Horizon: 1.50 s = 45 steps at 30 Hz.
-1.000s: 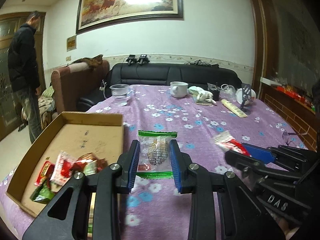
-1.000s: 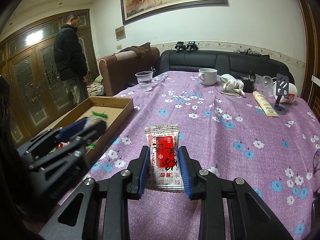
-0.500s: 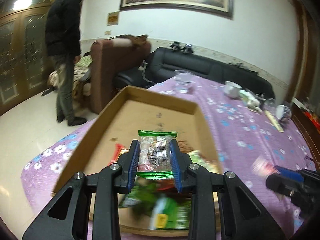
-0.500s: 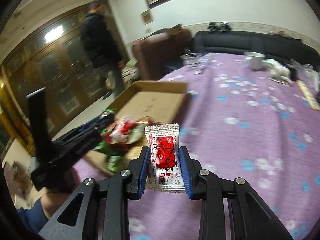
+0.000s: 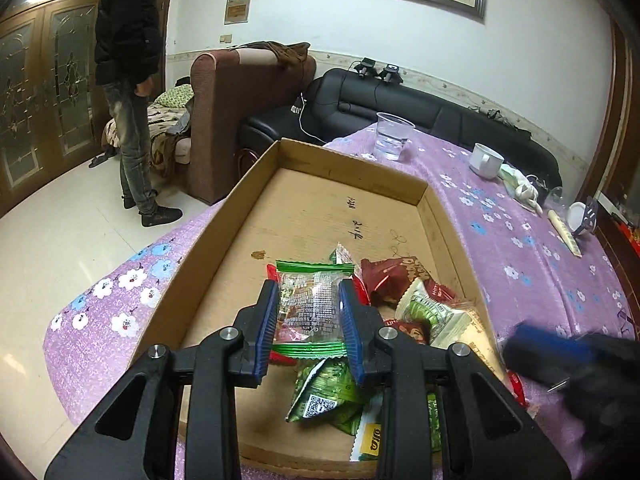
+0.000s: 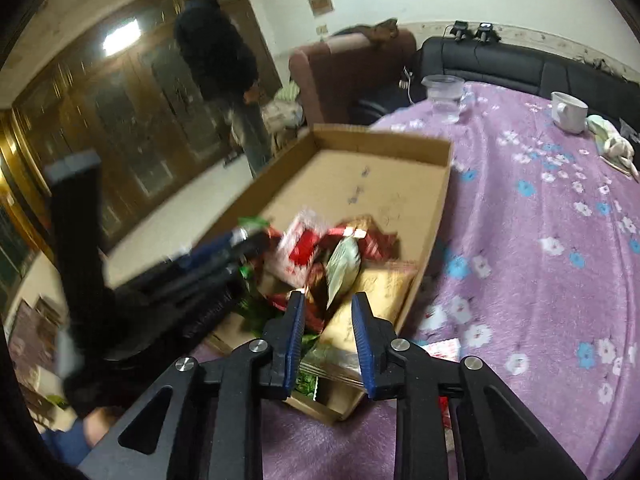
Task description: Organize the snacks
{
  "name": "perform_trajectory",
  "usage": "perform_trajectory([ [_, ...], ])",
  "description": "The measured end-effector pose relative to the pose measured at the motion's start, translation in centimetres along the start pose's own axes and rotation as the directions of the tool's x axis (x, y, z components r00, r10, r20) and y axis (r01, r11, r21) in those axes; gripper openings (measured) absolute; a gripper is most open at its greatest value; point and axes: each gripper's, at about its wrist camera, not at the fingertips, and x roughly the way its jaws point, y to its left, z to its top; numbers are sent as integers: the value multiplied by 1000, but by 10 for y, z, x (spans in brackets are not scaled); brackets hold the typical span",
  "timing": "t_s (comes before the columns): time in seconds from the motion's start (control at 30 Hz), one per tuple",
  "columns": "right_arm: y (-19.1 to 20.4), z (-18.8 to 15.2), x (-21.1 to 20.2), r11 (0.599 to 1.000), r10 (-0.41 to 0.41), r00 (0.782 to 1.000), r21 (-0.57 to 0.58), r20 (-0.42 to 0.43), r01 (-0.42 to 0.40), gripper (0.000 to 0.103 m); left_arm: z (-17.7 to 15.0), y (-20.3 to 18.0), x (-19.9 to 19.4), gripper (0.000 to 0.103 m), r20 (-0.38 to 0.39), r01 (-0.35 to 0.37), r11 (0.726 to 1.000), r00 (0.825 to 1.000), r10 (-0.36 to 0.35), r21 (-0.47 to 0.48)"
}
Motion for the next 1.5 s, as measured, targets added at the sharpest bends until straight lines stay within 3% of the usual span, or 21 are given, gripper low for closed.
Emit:
perform_trajectory([
  [0.07,-12,-1,-15,999,-40,999,-4,8,40,29,1,-1,1,28,6,-2,1000,1000,2,3],
  [0.2,-35,-25,-11,994,-101,984,-52,-145,94,34,2,0,5,28,-11,8,1000,1000,-8,0],
  [0.27,-36,-37,0,988,-148,974,-72,-172,138,34,3,-2,5,28,-9,12,1000,1000,-12,-2],
  [0.4,-26,-45,19,989,-127,971,-102,-204,108,36,3,-6,3,28,1,1,1000,1000,-1,12],
  [0.5,-22,-48,26,977,-192,959,-133,-209,167,28,2,-5,2,28,0,-1,1000,1000,1,20],
  [0.57,-25,-46,23,980,-184,963,-109,-196,165,22,2,-6,3,28,1,1,1000,1000,-1,24],
  [0.77,-23,-15,-2,986,-164,985,-24,-47,163,22,3,-5,4,28,-6,6,1000,1000,-6,18],
  [0.93,10,-4,21,998,-51,997,-49,-54,49,22,3,-7,4,28,-7,-5,1000,1000,5,31],
  [1.17,19,5,57,997,-42,997,-62,-65,38,27,7,1,9,29,-32,-21,1000,999,21,12],
  [1.23,12,7,55,999,19,999,-29,-49,-21,28,8,2,11,33,-44,-17,1000,999,18,16],
  [1.3,11,7,45,999,23,1000,-26,-12,-23,35,8,1,10,57,-43,-23,999,999,24,27],
  [1.37,12,8,34,1000,6,1000,-30,17,-6,48,8,0,7,64,-26,-32,999,999,33,36],
  [1.43,11,10,19,999,-15,998,-29,53,16,50,9,-3,2,65,-6,-36,998,999,37,50],
  [1.5,10,9,6,999,-37,997,-25,66,39,50,10,-6,-5,77,21,-66,995,998,64,74],
])
